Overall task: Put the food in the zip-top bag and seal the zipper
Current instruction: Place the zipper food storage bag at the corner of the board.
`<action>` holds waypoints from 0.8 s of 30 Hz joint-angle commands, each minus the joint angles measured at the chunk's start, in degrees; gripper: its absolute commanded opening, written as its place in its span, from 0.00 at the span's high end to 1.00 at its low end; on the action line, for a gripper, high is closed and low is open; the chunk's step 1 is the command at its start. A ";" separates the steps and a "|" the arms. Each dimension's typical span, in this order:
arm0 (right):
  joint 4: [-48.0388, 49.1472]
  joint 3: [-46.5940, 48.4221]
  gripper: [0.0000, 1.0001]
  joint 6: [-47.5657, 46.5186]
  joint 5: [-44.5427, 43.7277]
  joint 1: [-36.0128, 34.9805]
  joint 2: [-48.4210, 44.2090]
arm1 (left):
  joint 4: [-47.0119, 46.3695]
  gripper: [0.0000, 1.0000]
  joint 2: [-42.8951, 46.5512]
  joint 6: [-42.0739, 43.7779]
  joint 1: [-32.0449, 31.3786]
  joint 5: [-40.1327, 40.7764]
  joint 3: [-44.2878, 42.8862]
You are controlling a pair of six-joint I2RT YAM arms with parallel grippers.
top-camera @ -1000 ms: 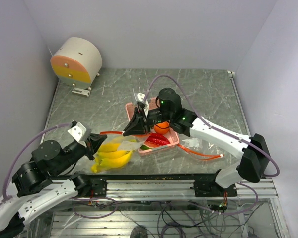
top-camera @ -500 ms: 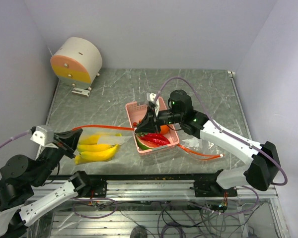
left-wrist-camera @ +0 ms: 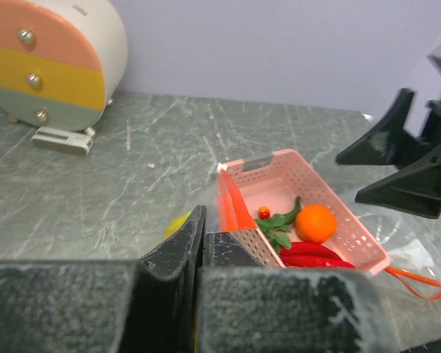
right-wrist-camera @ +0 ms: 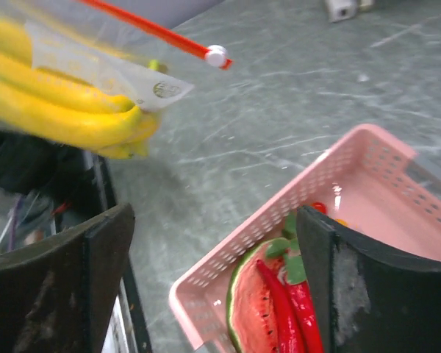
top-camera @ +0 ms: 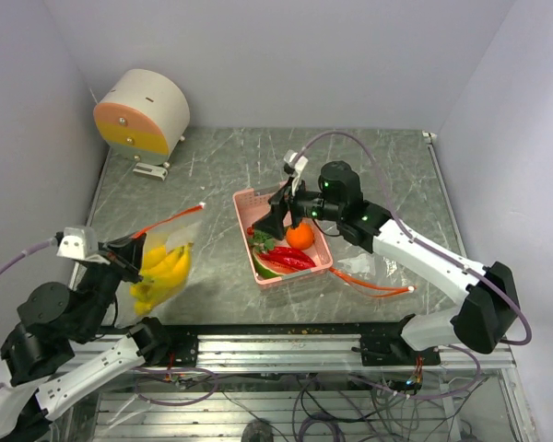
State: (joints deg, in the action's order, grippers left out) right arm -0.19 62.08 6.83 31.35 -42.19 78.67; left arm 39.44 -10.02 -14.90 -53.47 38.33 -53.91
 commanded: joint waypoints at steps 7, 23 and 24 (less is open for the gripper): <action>-15.46 5.56 0.00 18.45 -51.06 2.90 -0.54 | -5.10 0.93 -9.71 -14.57 0.15 28.75 4.20; -47.53 2.62 0.00 40.03 -62.54 7.64 -3.10 | -16.28 0.00 -19.37 -8.47 0.13 22.55 8.04; -49.00 2.40 0.00 40.88 -62.43 7.90 -3.12 | -16.76 0.01 -19.68 -7.85 0.17 20.99 7.81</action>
State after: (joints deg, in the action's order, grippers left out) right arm -39.09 64.38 41.25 -28.12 -34.98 76.23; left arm 26.39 -28.03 -26.35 -53.47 66.19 -45.06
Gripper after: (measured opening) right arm 0.999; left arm 0.978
